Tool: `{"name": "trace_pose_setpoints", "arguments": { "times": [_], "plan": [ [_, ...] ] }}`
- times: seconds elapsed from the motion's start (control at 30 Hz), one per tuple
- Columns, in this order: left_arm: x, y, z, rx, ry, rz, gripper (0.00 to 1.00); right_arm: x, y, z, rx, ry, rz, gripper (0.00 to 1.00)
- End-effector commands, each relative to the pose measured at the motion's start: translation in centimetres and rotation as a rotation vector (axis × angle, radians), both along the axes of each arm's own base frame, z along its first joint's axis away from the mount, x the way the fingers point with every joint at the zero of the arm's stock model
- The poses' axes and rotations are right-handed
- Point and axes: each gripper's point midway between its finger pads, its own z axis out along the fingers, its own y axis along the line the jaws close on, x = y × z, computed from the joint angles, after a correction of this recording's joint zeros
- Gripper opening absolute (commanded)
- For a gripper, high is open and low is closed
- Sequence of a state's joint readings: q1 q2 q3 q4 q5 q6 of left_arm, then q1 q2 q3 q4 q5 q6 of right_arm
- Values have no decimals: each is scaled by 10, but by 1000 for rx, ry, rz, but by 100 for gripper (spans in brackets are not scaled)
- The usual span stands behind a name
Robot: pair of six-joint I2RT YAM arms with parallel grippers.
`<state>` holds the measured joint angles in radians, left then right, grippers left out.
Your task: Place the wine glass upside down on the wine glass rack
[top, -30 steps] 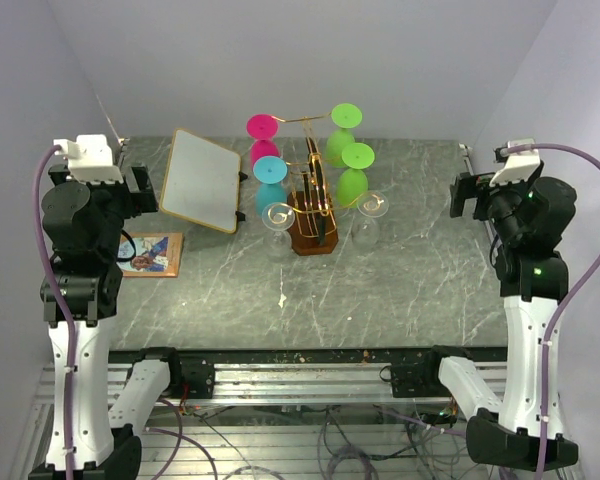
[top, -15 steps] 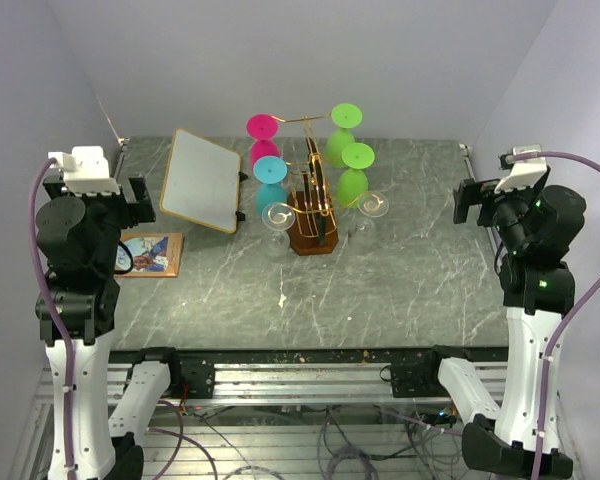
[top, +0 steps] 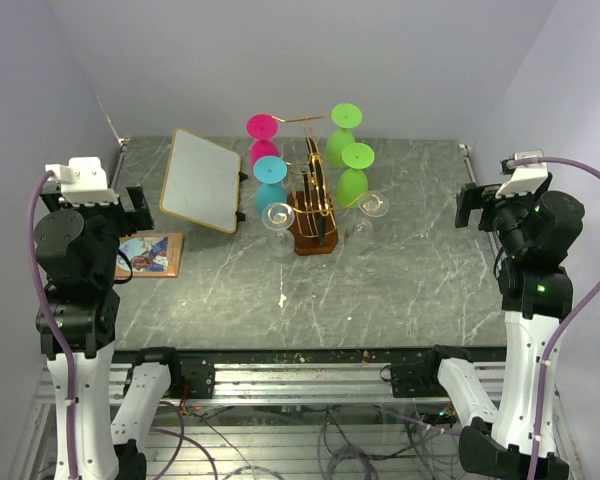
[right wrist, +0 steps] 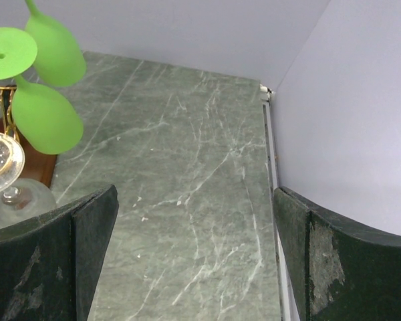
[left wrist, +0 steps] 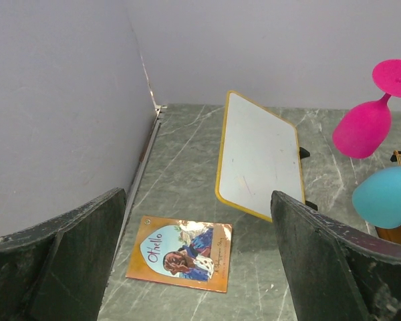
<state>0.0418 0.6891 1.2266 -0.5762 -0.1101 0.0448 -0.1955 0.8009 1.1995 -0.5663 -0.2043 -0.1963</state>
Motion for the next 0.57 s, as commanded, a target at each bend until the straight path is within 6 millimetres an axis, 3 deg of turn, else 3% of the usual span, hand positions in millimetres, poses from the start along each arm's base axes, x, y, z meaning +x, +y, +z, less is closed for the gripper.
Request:
{"name": "trace_pose_setpoints", "arguments": {
  "times": [0.0, 0.53],
  "plan": [
    [-3, 5, -1, 6, -5, 19, 100, -2, -5, 3, 3, -23, -32, 100],
    [0, 2, -7, 9, 8, 1, 100, -1, -11, -3, -11, -9, -60, 100]
  ]
}}
